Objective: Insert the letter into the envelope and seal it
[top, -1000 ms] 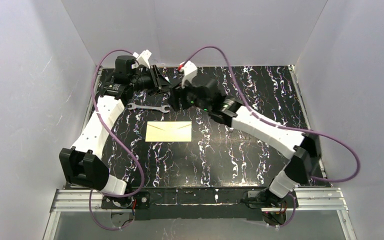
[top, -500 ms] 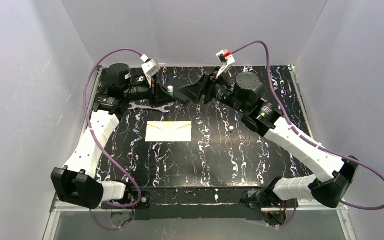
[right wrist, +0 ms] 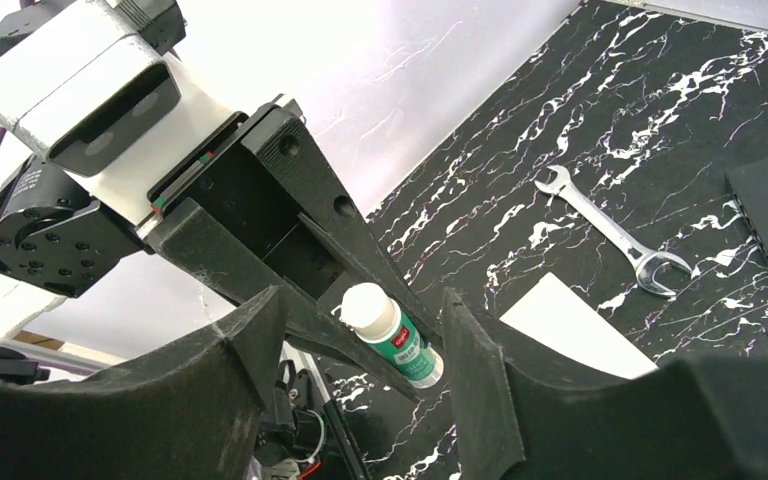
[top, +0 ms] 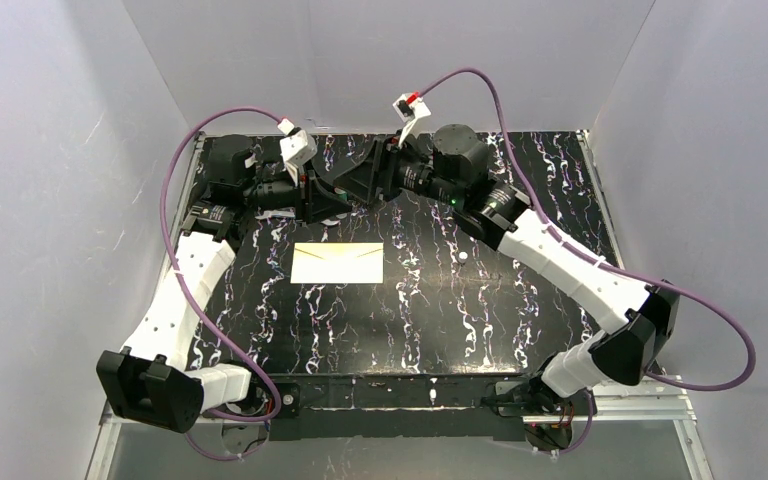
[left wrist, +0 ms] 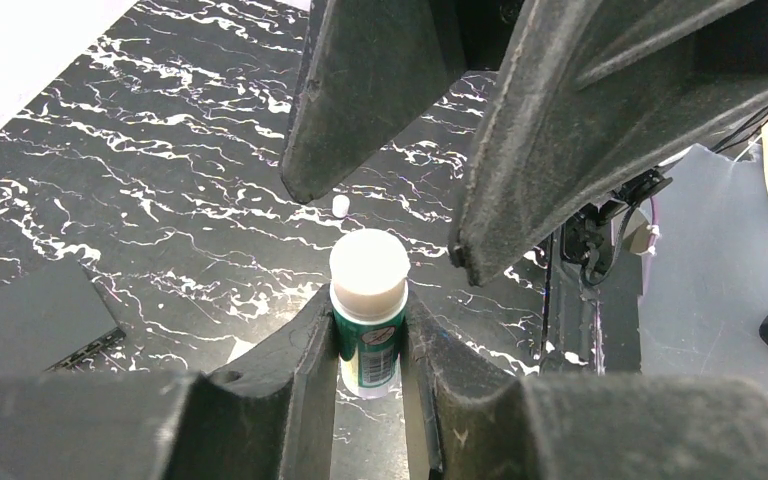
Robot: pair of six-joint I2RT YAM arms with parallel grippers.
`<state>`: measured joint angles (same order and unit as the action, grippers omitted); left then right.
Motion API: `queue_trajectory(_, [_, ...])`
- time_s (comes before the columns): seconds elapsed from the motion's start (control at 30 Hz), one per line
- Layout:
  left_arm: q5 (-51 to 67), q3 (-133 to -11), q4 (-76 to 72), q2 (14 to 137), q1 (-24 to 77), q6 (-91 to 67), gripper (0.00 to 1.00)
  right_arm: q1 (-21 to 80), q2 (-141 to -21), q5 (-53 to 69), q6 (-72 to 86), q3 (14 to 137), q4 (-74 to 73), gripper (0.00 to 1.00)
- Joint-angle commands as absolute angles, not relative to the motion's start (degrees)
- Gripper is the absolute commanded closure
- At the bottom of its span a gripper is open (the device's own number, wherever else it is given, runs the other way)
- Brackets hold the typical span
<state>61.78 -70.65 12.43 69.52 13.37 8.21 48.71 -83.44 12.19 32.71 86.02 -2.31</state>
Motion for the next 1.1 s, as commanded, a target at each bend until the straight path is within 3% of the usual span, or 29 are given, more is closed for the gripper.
queue_trajectory(0.0, [63.2, -71.2, 11.6, 69.3, 13.4, 6.3, 1.00, 48.5, -84.8, 12.8, 31.1, 91.0, -5.6, 0.37])
queue_trajectory(0.13, [63.3, -71.8, 11.3, 70.0, 13.4, 4.6, 1.00, 48.5, -86.6, 12.4, 29.4, 93.1, -9.0, 0.43])
queue_trajectory(0.43, [64.3, -72.2, 12.3, 71.0, 13.4, 3.2, 1.00, 48.6, -89.2, 12.2, 26.4, 95.2, -12.4, 0.46])
queue_trajectory(0.5, [64.5, -72.6, 12.6, 71.3, 13.4, 2.8, 1.00, 48.6, -89.7, 11.9, 25.9, 95.6, -13.1, 0.49])
queue_trajectory(0.57, [64.4, -73.1, 12.7, 71.6, 13.4, 1.5, 0.99, 48.6, -90.1, 11.8, 25.7, 95.9, -13.4, 0.60])
queue_trajectory(0.67, [64.8, -74.2, 12.1, 72.3, 13.4, -2.0, 0.92, 48.6, -89.6, 8.0, 28.4, 96.5, -13.5, 0.88])
queue_trajectory(0.73, [65.2, -73.9, 8.5, 72.3, 13.4, -6.6, 0.82, 48.5, -87.6, 3.8, 33.1, 93.9, -10.5, 0.97])
queue_trajectory(0.87, [64.2, -70.4, -3.6, 71.0, 13.4, -16.5, 0.59, 48.2, -84.0, -1.2, 40.8, 89.1, -3.2, 0.99])
queue_trajectory(1.07, [60.5, -69.0, -4.3, 69.6, 13.4, -17.3, 0.53, 46.3, -80.6, -2.4, 50.7, 84.1, 3.0, 0.99])
